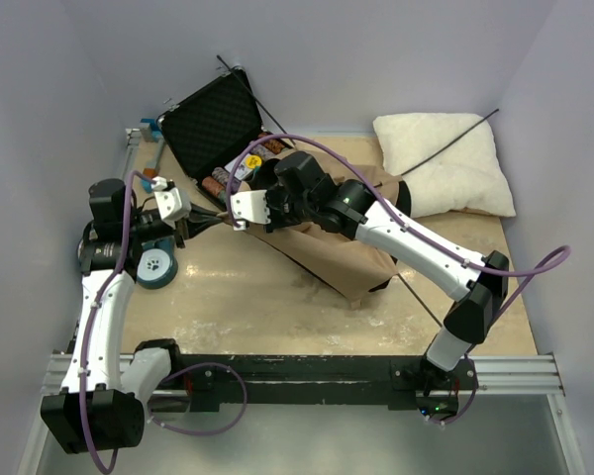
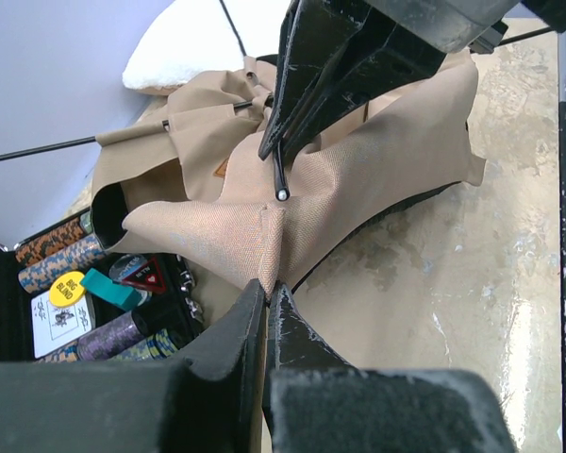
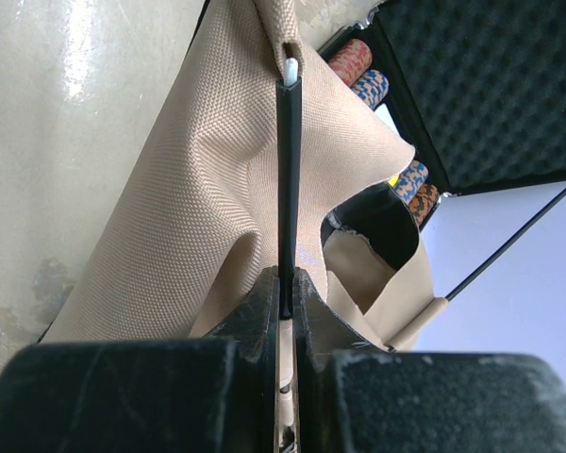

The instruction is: Set up the pet tent

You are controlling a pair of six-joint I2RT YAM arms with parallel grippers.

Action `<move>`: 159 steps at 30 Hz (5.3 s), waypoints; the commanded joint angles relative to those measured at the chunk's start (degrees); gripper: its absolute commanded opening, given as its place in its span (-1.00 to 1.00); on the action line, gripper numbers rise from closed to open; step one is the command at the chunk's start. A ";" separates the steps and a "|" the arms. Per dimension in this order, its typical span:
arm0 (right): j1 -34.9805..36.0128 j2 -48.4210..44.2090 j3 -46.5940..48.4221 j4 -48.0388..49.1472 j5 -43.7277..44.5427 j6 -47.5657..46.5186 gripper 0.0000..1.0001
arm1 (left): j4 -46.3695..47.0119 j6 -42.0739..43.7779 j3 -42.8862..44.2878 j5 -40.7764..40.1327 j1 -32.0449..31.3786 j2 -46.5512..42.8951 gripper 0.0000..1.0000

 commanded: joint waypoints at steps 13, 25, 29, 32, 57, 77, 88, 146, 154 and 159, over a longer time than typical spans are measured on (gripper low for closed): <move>-1.34 1.79 2.51 -2.68 3.81 -1.39 -1.00 | -0.93 3.20 4.29 2.26 0.33 -0.60 -1.00; 0.33 1.88 2.34 -1.98 5.65 -3.15 -1.00 | -14.90 14.10 10.35 -4.41 -4.32 3.08 -1.00; 0.86 1.62 2.16 -1.19 6.80 -3.85 -1.00 | -21.22 14.63 14.39 -7.75 -6.17 6.24 -1.00; 1.13 1.09 1.37 -0.05 7.85 -4.38 -1.00 | -27.29 15.76 17.47 -8.38 -6.26 8.71 -1.00; 3.94 -1.19 -3.46 3.21 10.05 -6.75 -1.00 | -37.41 8.48 25.29 -12.69 -9.77 14.34 -1.00; 6.22 0.39 -0.56 3.91 6.80 -4.21 -1.00 | -21.51 -5.76 16.60 -11.89 -12.06 12.23 -0.69; 6.58 0.48 -1.00 4.53 5.30 -3.59 -1.00 | -10.88 -15.07 11.06 -12.06 -14.61 11.27 -0.54; -26.65 4.27 -21.47 18.48 -2.01 32.09 -0.44 | -20.18 7.77 0.86 -29.11 -13.47 12.67 -1.00; -26.91 -2.51 -26.66 26.32 3.02 32.97 -1.00 | -19.22 8.12 1.48 -29.38 -13.55 13.63 -1.00; -26.91 -3.83 -27.28 27.20 1.26 32.36 -1.00 | -19.65 7.42 5.68 -30.17 -13.91 15.39 -0.32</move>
